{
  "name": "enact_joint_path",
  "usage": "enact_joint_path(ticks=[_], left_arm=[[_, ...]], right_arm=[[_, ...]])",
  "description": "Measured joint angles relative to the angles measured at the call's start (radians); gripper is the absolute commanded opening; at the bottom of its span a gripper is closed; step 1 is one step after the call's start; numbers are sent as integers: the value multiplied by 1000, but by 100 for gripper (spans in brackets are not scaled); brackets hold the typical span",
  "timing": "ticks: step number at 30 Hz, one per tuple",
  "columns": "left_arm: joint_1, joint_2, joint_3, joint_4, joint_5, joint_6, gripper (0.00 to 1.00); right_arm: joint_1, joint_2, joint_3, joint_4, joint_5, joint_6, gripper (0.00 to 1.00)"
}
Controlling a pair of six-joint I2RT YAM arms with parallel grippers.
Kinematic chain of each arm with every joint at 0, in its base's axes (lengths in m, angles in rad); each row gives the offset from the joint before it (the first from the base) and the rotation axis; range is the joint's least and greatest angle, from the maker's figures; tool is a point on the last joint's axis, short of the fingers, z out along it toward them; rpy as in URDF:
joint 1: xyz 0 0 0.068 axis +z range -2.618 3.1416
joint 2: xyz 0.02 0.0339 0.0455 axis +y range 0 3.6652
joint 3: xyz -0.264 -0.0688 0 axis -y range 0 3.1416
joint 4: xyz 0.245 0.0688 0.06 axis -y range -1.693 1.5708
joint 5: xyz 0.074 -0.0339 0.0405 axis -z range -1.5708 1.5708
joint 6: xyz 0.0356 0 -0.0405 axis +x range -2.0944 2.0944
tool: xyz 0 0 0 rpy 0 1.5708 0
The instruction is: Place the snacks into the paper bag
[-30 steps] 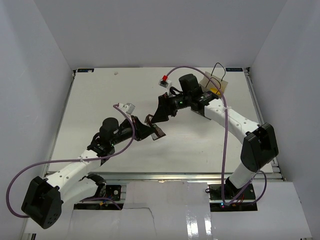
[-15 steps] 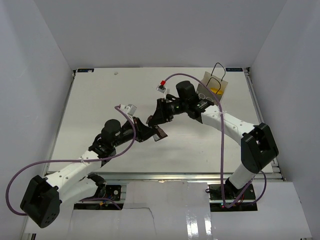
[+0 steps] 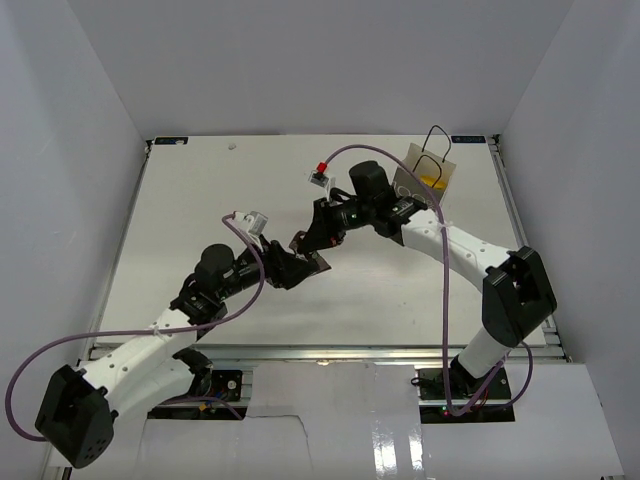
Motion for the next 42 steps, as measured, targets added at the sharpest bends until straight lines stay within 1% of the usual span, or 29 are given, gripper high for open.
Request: enact_joint_path(ticks=[2,3,6,11,16,19,23,27,30,34,42], left_arm=[[0,-43,-3,4,6,13,83],[0,-66,-6,7,10,18,89],[0,-159,-33,16,21,39,97],[0,-277,-74,23,29,54,97],[0,-308,-114,20,31,51,98],[0,-294,-122,13,30,48,98],[0,-272,-122,7,29,51,98],[0,-249,-122,5,28,57,98],[0,-241,-122,1,27,63,98],[0,-247,-122,-2,18,63,98],[0,-261,-122,-2,5,63,98]], right_arm=[[-3,-1,53,-52,-2,-88,8],[-7,-2,84,-81,-4,-132,8],[-49,-8,195,-169,-21,-306,8],[-183,-51,333,-286,-24,-529,8],[-380,-119,455,-325,41,-634,8],[-498,-155,511,-314,99,-647,8],[-625,-190,518,-266,156,-606,8],[-703,-168,507,-229,178,-529,8],[-733,-138,469,-212,187,-477,8],[-741,-102,402,-211,190,-428,8],[-746,-66,315,-183,169,-373,16]])
